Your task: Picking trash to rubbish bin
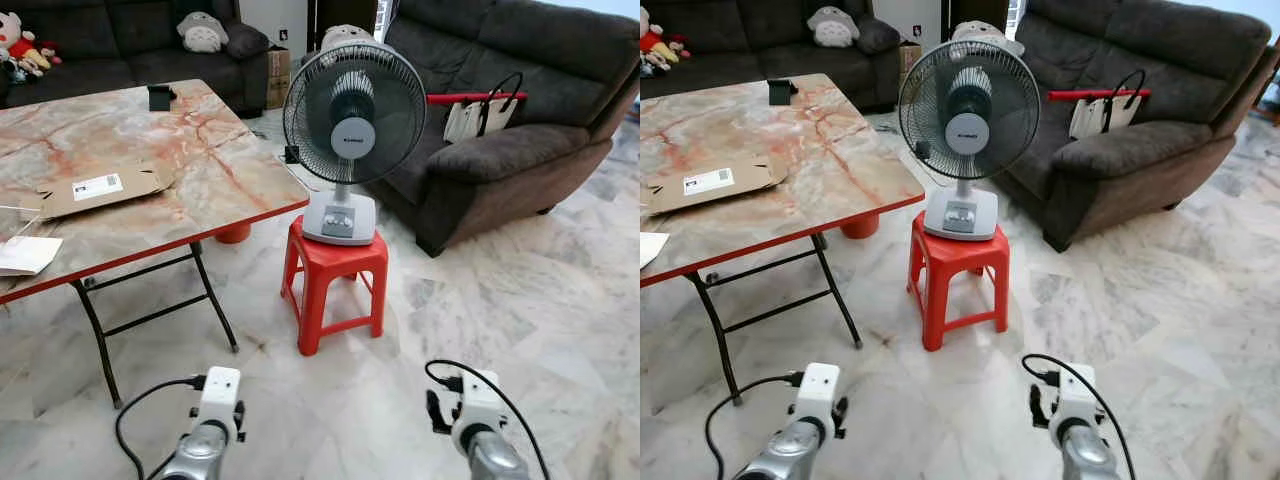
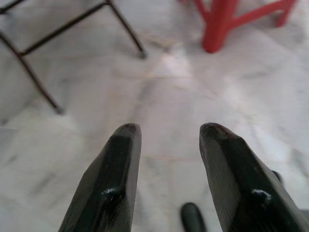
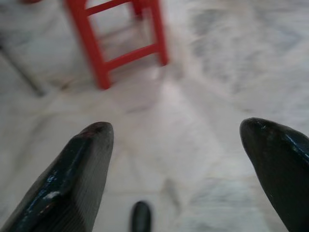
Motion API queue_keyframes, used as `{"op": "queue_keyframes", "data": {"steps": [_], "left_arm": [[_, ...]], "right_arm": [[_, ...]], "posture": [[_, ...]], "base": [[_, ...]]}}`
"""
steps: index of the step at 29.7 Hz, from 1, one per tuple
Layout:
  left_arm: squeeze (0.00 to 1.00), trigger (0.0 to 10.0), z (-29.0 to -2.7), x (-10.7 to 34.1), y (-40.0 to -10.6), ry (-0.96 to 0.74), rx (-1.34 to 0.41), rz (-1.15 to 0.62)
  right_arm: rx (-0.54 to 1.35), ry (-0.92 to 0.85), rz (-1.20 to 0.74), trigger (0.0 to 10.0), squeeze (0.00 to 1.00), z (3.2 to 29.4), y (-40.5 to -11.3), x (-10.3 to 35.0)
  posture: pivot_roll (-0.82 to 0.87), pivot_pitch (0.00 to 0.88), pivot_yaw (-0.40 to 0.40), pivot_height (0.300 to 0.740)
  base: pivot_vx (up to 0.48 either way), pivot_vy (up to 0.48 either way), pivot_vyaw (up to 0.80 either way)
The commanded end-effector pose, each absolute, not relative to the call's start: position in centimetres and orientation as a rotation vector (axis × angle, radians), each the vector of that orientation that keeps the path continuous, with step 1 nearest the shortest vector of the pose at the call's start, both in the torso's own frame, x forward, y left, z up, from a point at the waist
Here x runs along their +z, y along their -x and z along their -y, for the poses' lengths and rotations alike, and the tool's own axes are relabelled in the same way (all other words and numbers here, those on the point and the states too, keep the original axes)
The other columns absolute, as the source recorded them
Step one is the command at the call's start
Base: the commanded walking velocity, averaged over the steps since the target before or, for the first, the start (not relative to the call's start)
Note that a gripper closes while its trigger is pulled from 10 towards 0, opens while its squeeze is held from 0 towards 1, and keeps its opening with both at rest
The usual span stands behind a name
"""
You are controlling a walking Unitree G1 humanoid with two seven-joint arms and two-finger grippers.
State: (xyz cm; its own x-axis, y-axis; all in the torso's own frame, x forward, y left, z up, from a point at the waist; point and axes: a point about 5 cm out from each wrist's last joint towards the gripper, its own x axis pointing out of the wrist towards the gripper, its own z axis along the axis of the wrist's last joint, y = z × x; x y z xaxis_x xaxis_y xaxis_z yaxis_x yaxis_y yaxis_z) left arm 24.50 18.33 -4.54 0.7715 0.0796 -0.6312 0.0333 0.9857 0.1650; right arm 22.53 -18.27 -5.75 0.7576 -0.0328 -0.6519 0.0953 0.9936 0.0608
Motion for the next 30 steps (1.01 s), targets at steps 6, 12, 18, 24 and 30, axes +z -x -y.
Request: {"op": "queue_keyframes", "data": {"steps": [6, 12, 18, 24, 30], "left_arm": [[0.00, 10.0, -18.2, -4.3, -24.9, -0.158, 0.029, -0.690], [0.00, 10.0, -18.4, -4.3, -24.9, -0.164, 0.028, -0.687], [0.00, 10.0, -18.6, -4.0, -25.3, -0.195, 0.008, -0.681], [0.00, 10.0, -18.2, -3.7, -25.7, -0.208, -0.015, -0.669], [0.00, 10.0, -17.6, -3.8, -25.7, -0.193, -0.008, -0.667]], "right_arm": [[-0.084, -0.076, -0.716, 10.0, 0.00, 18.9, -22.1, -5.9], [-0.106, -0.076, -0.715, 10.0, 0.00, 19.3, -21.5, -6.2], [-0.111, -0.074, -0.723, 10.0, 0.00, 19.1, -21.2, -6.4], [-0.129, -0.083, -0.722, 10.0, 0.00, 19.4, -21.0, -6.5], [-0.104, -0.052, -0.732, 10.0, 0.00, 19.8, -20.7, -6.5]], "posture": [[-0.07, 0.000, -0.009, 0.740], [-0.09, 0.000, 0.009, 0.740], [-0.11, 0.000, 0.044, 0.740], [-0.13, 0.000, 0.037, 0.740], [-0.12, 0.000, 0.016, 0.740]], "base": [[0.000, 0.000, 0.00], [0.000, 0.000, 0.40], [0.000, 0.000, 0.80], [0.000, 0.000, 0.80], [0.000, 0.000, 0.80]]}}
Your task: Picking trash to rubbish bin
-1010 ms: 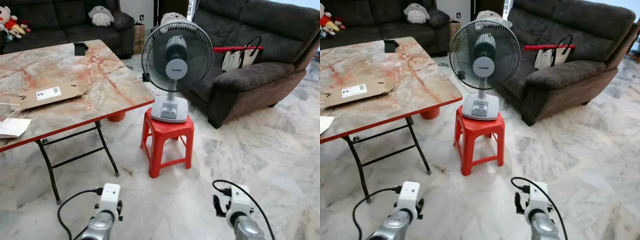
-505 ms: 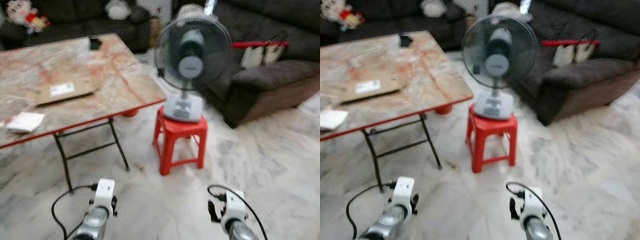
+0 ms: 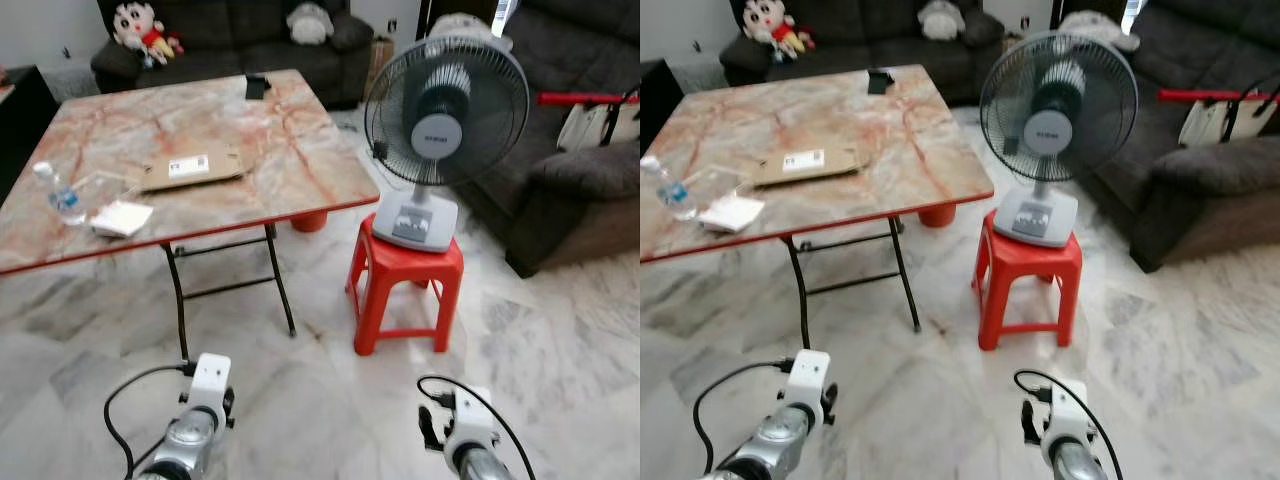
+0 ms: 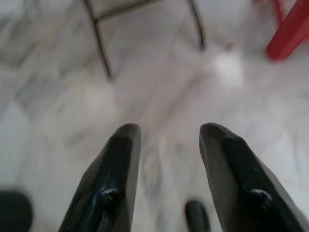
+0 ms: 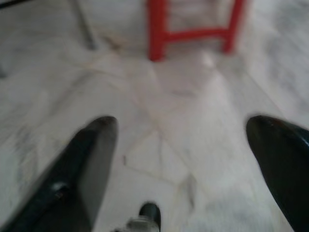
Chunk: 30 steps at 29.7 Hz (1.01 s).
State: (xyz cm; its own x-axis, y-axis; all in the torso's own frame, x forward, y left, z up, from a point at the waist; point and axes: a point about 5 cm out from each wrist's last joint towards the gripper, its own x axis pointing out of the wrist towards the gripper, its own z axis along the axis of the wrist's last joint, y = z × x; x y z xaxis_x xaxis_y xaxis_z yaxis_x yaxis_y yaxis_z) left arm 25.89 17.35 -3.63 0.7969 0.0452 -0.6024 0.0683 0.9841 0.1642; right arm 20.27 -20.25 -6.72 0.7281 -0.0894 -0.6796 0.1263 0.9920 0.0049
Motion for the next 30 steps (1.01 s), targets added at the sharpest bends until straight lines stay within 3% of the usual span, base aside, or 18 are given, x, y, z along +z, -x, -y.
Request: {"op": "queue_keyframes", "data": {"steps": [1, 5, 20, 22, 30], "left_arm": [[0.00, 10.0, -17.6, -3.8, -25.7, -0.195, -0.012, -0.666], [0.00, 10.0, -17.4, -3.8, -25.7, -0.228, -0.036, -0.655], [0.00, 10.0, -15.5, -0.5, -29.2, -0.265, -0.103, -0.452], [0.00, 10.0, -14.3, 1.6, -31.0, -0.238, -0.125, -0.347], [0.00, 10.0, -13.9, 6.0, -34.2, -0.241, -0.095, -0.169]], "right_arm": [[-0.104, -0.053, -0.729, 10.0, 0.00, 19.9, -20.9, -6.4], [-0.101, -0.070, -0.708, 10.0, 0.00, 19.7, -21.5, -6.1], [0.060, -0.039, -0.522, 10.0, 0.00, 16.5, -26.5, -2.7], [0.117, 0.039, -0.418, 10.0, 0.00, 15.7, -28.4, -0.8], [0.175, 0.047, -0.270, 10.0, 0.00, 14.4, -30.9, 2.1]], "posture": [[-0.13, 0.000, 0.015, 0.740], [-0.11, 0.000, 0.004, 0.740], [-0.06, 0.000, -0.002, 0.740], [-0.07, 0.000, 0.006, 0.740], [-0.05, 0.000, 0.010, 0.740]], "base": [[0.000, 0.000, 0.80], [0.000, 0.000, 0.73], [0.000, 0.000, 0.00], [0.000, 0.000, 0.40], [0.000, 0.000, 0.41]]}}
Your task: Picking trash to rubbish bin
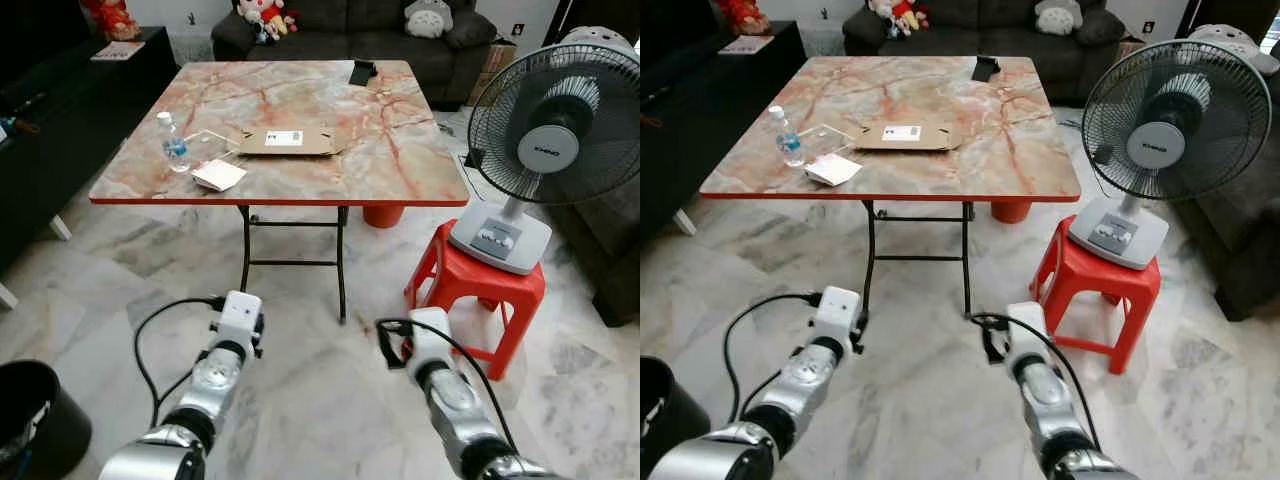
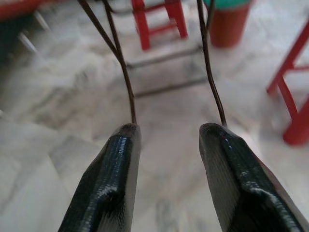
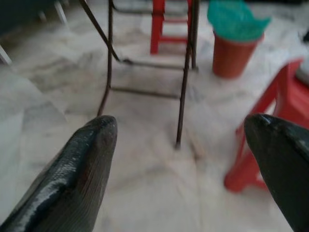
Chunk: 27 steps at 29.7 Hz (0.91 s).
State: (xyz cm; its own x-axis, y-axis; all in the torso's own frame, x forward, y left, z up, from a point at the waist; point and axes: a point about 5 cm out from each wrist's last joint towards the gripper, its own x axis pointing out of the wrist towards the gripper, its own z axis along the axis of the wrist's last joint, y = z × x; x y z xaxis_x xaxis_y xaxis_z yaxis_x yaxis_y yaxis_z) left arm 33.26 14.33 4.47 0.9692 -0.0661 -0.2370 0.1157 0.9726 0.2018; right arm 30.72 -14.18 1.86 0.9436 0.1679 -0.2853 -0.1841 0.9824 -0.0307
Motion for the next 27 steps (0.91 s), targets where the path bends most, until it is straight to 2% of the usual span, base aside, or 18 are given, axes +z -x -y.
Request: {"op": "queue_keyframes", "data": {"steps": [1, 7, 11, 16, 22, 27], "left_arm": [[0.00, 10.0, -13.9, 6.4, -34.5, -0.262, -0.091, -0.158], [0.00, 10.0, -12.8, 9.7, -36.1, -0.220, -0.085, -0.013], [0.00, 10.0, -12.0, 11.3, -36.5, -0.176, -0.081, 0.080], [0.00, 10.0, -11.6, 11.8, -36.4, -0.186, -0.080, 0.136], [0.00, 10.0, -11.9, 12.2, -36.1, -0.171, -0.059, 0.197], [0.00, 10.0, -13.0, 12.1, -35.6, -0.159, -0.014, 0.237]], "right_arm": [[0.178, 0.041, -0.260, 10.0, 0.00, 14.3, -31.0, 2.3], [0.204, 0.054, -0.155, 10.0, 0.00, 13.4, -32.5, 4.5], [0.190, -0.013, -0.030, 10.0, 0.00, 13.1, -34.1, 7.3], [0.197, -0.017, 0.062, 10.0, 0.00, 12.6, -35.1, 9.5], [0.217, -0.010, 0.213, 10.0, 0.00, 11.8, -35.9, 12.5], [0.188, -0.030, 0.226, 10.0, 0.00, 12.4, -35.8, 12.6]], "posture": [[-0.05, 0.000, 0.010, 0.740], [-0.06, 0.000, 0.011, 0.740], [-0.06, 0.000, 0.009, 0.740], [-0.07, 0.000, 0.008, 0.740], [-0.08, 0.000, 0.012, 0.740], [-0.08, 0.000, 0.014, 0.740]], "base": [[0.000, 0.000, 0.00], [0.000, 0.000, 0.00], [0.000, 0.000, 0.00], [0.000, 0.000, 0.00], [0.000, 0.000, 0.00], [0.000, 0.000, 0.00]]}}
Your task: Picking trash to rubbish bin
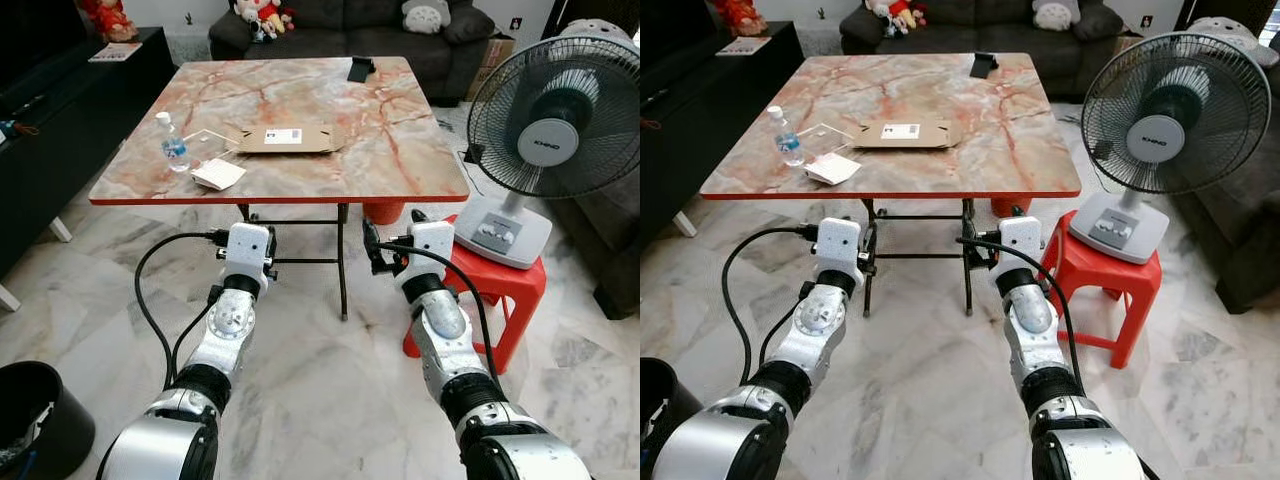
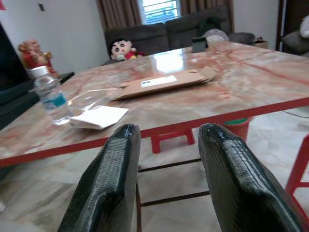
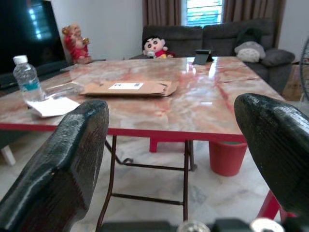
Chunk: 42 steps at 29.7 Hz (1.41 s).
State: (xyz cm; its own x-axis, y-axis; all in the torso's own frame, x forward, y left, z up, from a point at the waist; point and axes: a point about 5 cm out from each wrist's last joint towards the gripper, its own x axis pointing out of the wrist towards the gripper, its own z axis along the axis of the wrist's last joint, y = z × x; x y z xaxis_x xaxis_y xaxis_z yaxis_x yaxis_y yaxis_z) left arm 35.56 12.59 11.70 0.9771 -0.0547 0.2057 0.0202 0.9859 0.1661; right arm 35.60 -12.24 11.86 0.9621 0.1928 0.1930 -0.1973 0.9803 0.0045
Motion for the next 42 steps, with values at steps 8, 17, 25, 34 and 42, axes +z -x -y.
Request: {"op": "queue_keyframes", "data": {"steps": [8, 17, 25, 34, 42], "left_arm": [[0.00, 10.0, -14.8, 11.6, -35.3, -0.190, 0.053, 0.215], [0.00, 10.0, -14.1, 11.8, -35.6, -0.182, 0.036, 0.207], [0.00, 10.0, -13.7, 12.3, -35.8, -0.188, 0.019, 0.219], [0.00, 10.0, -13.5, 12.7, -36.1, -0.194, 0.017, 0.223], [0.00, 10.0, -13.6, 12.8, -36.2, -0.195, 0.022, 0.226]], "right_arm": [[0.203, -0.023, 0.212, 10.0, 0.00, 11.8, -35.4, 12.0], [0.216, -0.036, 0.215, 10.0, 0.00, 11.2, -35.4, 12.2], [0.219, -0.028, 0.216, 10.0, 0.00, 11.1, -35.3, 12.1], [0.225, -0.028, 0.208, 10.0, 0.00, 11.0, -35.2, 11.9], [0.226, -0.020, 0.198, 10.0, 0.00, 10.9, -35.3, 11.9]], "posture": [[-0.07, 0.000, 0.026, 0.740], [-0.07, 0.000, 0.041, 0.740], [-0.07, 0.000, 0.047, 0.740], [-0.07, 0.000, 0.045, 0.740], [-0.06, 0.000, 0.041, 0.740]], "base": [[0.131, 0.000, 0.37], [0.370, 0.000, 0.18], [0.396, 0.000, 0.49], [0.402, 0.000, 0.44], [0.404, 0.000, 0.00]]}}
